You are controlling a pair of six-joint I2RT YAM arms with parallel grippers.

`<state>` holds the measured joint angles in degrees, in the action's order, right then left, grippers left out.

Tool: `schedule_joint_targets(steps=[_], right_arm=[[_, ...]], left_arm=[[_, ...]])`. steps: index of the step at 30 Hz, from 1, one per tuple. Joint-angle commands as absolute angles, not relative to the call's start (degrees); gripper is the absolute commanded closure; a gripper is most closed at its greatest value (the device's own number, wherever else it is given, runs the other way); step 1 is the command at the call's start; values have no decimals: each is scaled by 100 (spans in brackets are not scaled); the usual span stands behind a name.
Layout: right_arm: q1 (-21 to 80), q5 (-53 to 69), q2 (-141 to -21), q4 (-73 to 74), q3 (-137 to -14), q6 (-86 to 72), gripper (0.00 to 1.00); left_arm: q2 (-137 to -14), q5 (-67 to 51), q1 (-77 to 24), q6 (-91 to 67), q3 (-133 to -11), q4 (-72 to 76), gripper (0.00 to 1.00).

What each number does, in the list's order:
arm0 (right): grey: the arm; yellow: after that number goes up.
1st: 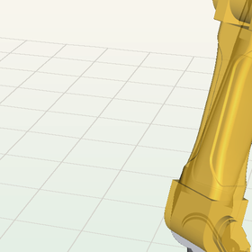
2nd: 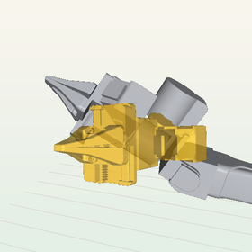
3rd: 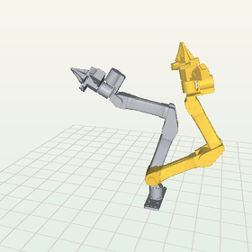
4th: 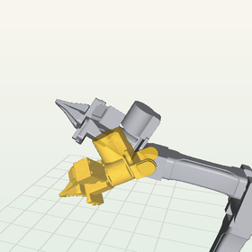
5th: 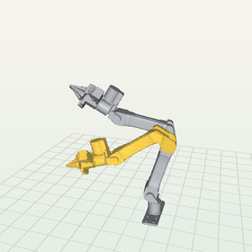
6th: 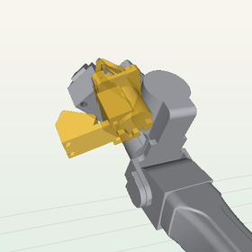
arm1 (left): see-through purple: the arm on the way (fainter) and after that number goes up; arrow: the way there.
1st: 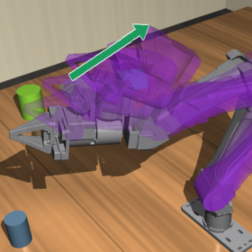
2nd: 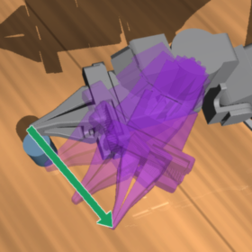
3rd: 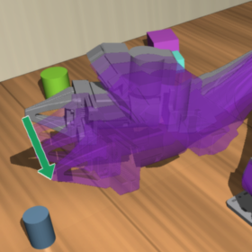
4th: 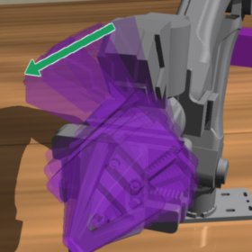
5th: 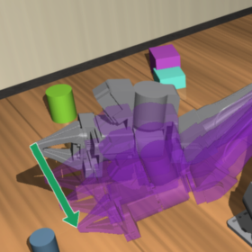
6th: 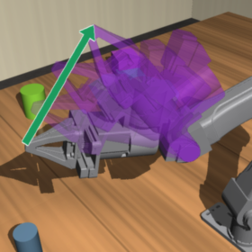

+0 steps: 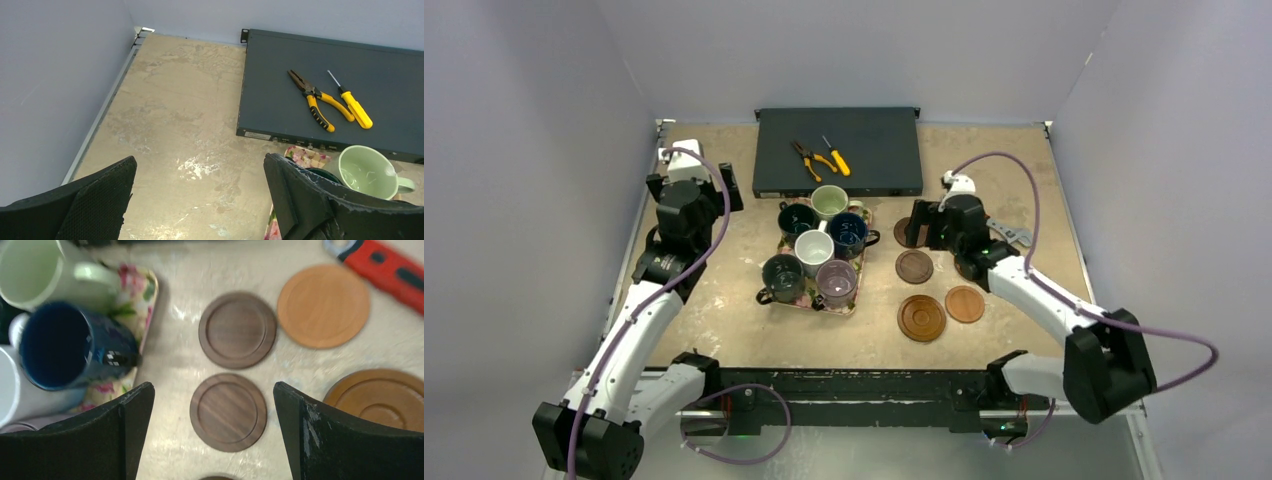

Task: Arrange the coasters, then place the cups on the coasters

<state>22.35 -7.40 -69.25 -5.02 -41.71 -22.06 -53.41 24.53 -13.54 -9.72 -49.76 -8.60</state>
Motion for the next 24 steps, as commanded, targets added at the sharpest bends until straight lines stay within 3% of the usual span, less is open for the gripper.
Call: schedule_joint_targets(steps=[1, 15, 24], right_arm=[[2445, -787, -7242, -103, -4302, -2486, 8], [2564, -1114, -9045, -692, -4822, -2038, 8], [2624, -1473, -9448, -728, -5031, -2013, 11]], left_arm=[[-5382, 2352, -1345, -844, -5043, -663, 1], [-5659, 2364, -1347, -791, -5025, -666, 1], [-5693, 2154, -1349, -894, -5045, -675, 1]])
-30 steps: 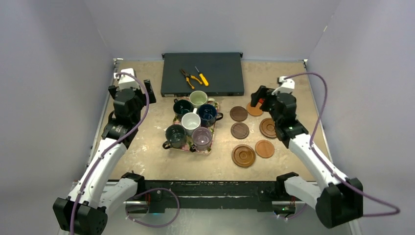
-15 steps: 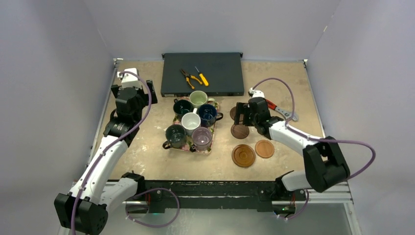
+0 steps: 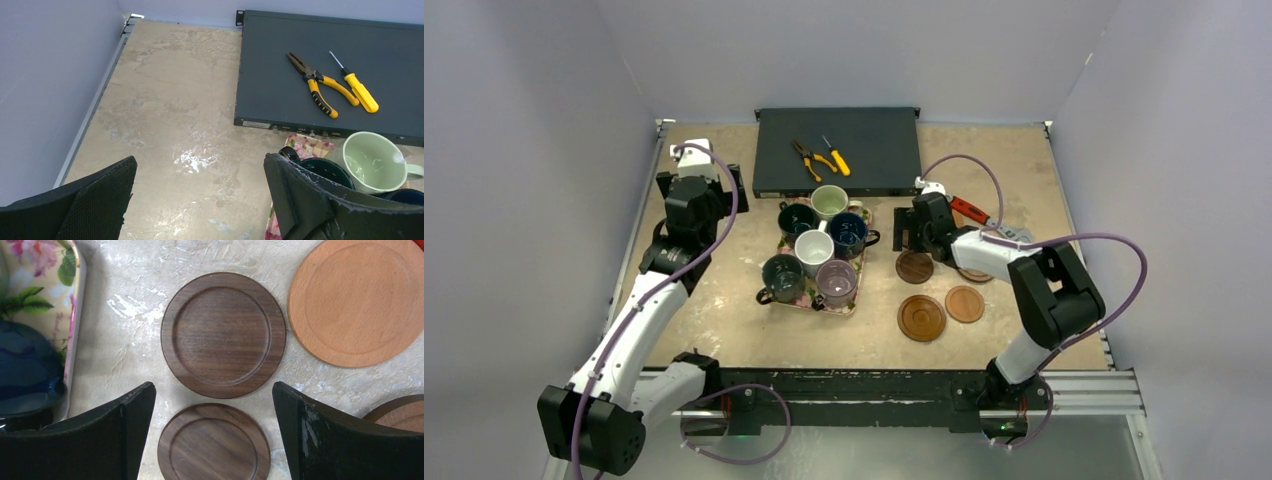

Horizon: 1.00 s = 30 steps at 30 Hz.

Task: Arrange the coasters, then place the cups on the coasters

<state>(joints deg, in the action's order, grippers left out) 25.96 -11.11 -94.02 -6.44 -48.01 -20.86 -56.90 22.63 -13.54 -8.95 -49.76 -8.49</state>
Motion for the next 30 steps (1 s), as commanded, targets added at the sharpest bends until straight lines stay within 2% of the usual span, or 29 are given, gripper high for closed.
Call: schedule_joint_targets(steps=[1, 17, 30], right_arm=[[2623, -1510, -9470, -707, -5042, -2017, 11], [2784, -1813, -9812, -629, -5219, -2079, 11], [2786, -2152, -10246, -450, -5528, -2477, 18]], left_arm=[[-5707, 2153, -1351, -896, -5047, -679, 1], [-5824, 2214, -1351, -938, -5115, -781, 1], [-5895, 2284, -1350, -940, -5128, -812, 1]])
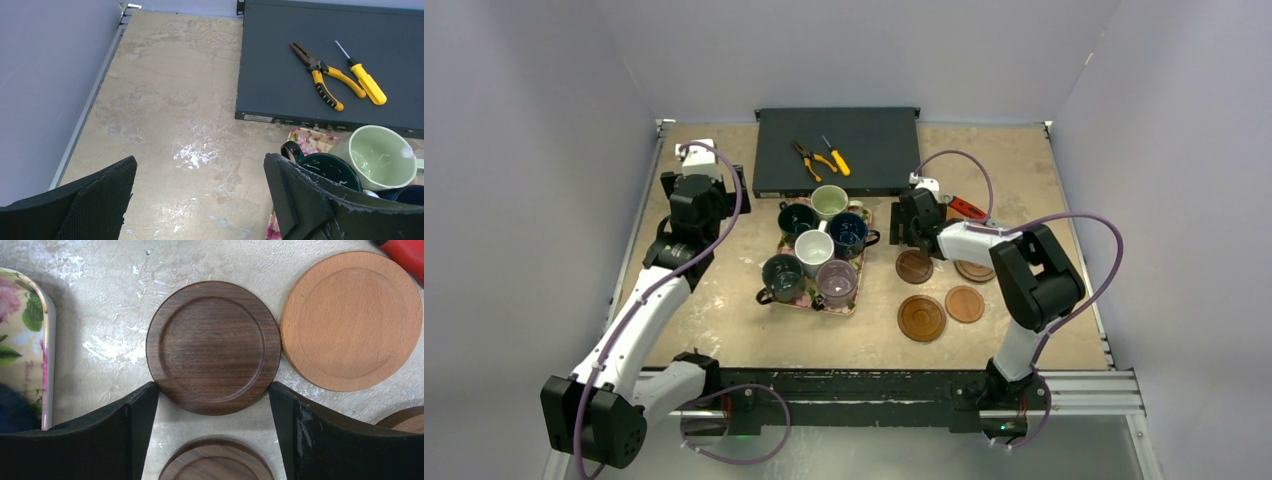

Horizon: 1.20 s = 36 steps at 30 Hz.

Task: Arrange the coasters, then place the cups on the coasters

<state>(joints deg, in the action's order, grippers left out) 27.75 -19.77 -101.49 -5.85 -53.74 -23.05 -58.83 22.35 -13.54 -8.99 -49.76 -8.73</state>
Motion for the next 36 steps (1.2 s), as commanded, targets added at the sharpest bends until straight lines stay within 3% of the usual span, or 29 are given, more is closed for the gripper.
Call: schedule_joint_targets(steps=[1, 6, 9, 15, 20, 29, 36], right_arm=[[2785, -2131, -10258, -489, -5536, -2478, 18], [2786, -2136, -10361, -493, -5701, -2437, 17], [2786, -2109, -10202, -405, -5769, -2398, 11], [2782, -2060, -9139, -37, -5580, -2356, 3], [2722, -2230, -8526, 227, -5283, -2392, 2], [1886, -1547, -8571, 16, -4810, -2507, 2], [1829, -1747, -8966, -215, -4864, -2368, 2]], left_arm=[[-5903, 2289, -1352, -942, -5131, -810, 1], [-5931, 2316, -1346, -940, -5127, -822, 1], [-5940, 2337, -1344, -936, -5133, -830, 1], [-5935, 2324, -1346, -940, -5136, -842, 1], [-5896, 2303, -1356, -958, -5146, -861, 1], [-5878, 2323, -1346, -958, -5141, -866, 1], [-5905, 2338, -1352, -958, -5141, -876, 1]])
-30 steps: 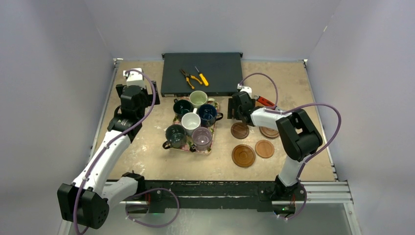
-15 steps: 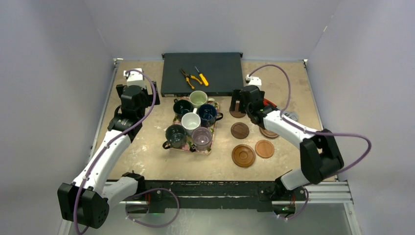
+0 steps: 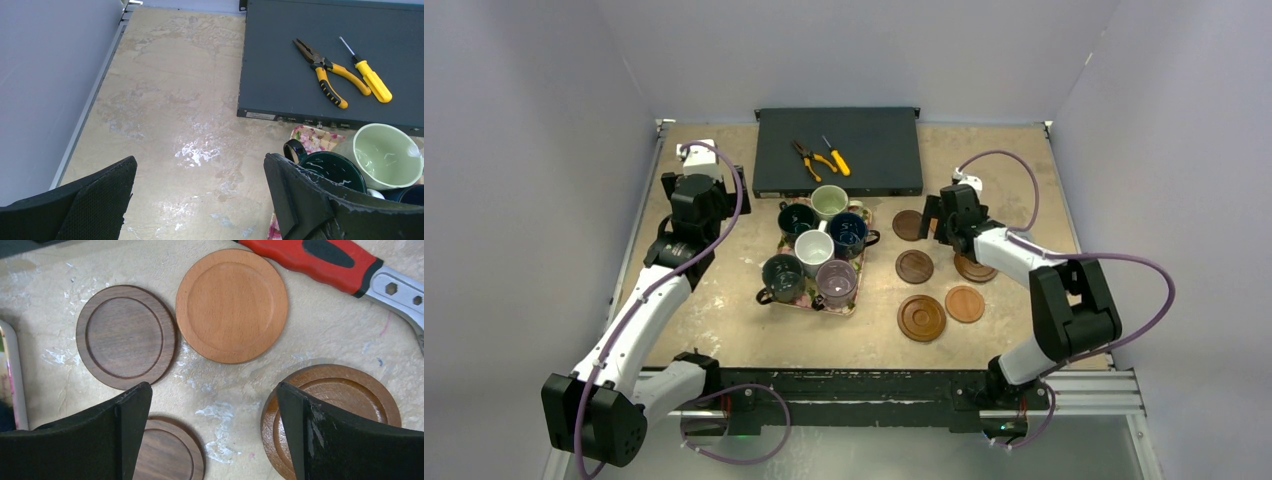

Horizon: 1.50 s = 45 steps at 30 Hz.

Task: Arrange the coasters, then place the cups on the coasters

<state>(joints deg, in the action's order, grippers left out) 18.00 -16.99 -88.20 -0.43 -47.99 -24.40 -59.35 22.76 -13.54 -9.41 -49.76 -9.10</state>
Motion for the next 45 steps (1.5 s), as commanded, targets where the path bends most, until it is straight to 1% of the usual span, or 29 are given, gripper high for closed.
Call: schedule_joint_targets(steps=[1, 6, 12, 18, 30, 35, 41, 43, 45], right_arm=[[1828, -1801, -9032, -239, -4887, -2349, 2], [1783, -1947, -9302, -418, -4971, -2260, 3], [1635, -1989, -9514, -498, -5006, -2236, 8], [1553, -2095, -9623, -492, -5093, -2195, 10], [1364, -1781, -9903, -498, -5318, -2075, 19], [1332, -1741, -10020, -486, -5432, -2024, 20], [1327, -1617, -10023, -558, -5449, -1928, 20], [1327, -1579, -9922, -562, -5413, -1937, 16], [1327, -1532, -9685, -651, -5319, -1937, 10]], left_arm=[[-5914, 2333, -1347, -958, -5142, -884, 1], [-5955, 2329, -1347, -962, -5149, -892, 1], [-5985, 2333, -1354, -958, -5155, -901, 1], [-6003, 2329, -1354, -967, -5165, -918, 1], [-6042, 2338, -1353, -967, -5192, -944, 1], [-6064, 2338, -1353, -967, -5201, -951, 1], [-6067, 2351, -1354, -967, -5203, -966, 1], [-6060, 2347, -1353, -971, -5195, -965, 1], [-6056, 2340, -1354, -976, -5198, -965, 1]])
